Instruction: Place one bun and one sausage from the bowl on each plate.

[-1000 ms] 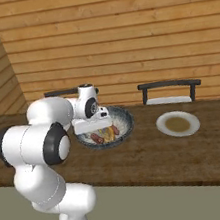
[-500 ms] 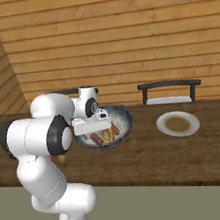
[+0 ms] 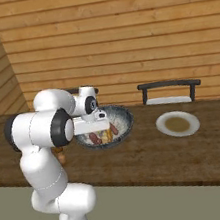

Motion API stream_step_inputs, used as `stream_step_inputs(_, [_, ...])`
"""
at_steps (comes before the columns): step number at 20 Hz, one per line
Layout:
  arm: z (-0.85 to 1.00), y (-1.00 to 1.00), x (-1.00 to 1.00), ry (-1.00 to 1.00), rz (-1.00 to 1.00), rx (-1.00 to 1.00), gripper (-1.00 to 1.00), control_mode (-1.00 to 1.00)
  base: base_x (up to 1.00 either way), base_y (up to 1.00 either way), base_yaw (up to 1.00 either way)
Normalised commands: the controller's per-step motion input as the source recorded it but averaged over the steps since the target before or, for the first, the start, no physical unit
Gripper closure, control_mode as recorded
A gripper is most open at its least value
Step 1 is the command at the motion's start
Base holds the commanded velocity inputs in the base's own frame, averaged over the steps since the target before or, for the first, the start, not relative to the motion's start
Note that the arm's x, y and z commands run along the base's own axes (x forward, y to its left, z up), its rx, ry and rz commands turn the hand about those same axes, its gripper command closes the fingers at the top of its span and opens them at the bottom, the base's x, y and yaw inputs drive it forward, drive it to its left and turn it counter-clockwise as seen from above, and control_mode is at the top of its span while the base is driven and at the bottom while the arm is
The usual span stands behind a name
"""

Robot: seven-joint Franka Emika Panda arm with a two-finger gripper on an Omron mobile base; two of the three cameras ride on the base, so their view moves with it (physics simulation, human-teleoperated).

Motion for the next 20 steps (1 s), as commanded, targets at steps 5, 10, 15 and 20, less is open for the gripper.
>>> stream_step_inputs(5, [-0.52, 0.39, 0.0, 0.05, 0.0, -0.04, -1.0, -1.0, 0.0, 0.0, 0.0])
stream_step_inputs(10, [-0.43, 0.51, -0.01, 0.07, 0.0, -0.05, -1.0, -1.0, 0.0, 0.0, 0.0])
stream_step_inputs(15, [-0.34, 0.57, -0.02, 0.04, 0.02, -0.11, -1.0, -1.0, 0.0, 0.0, 0.0])
stream_step_inputs(20, [0.0, 0.0, 0.0, 0.0, 0.0, 0.0, 1.0, -1.0, 0.0, 0.0, 0.0])
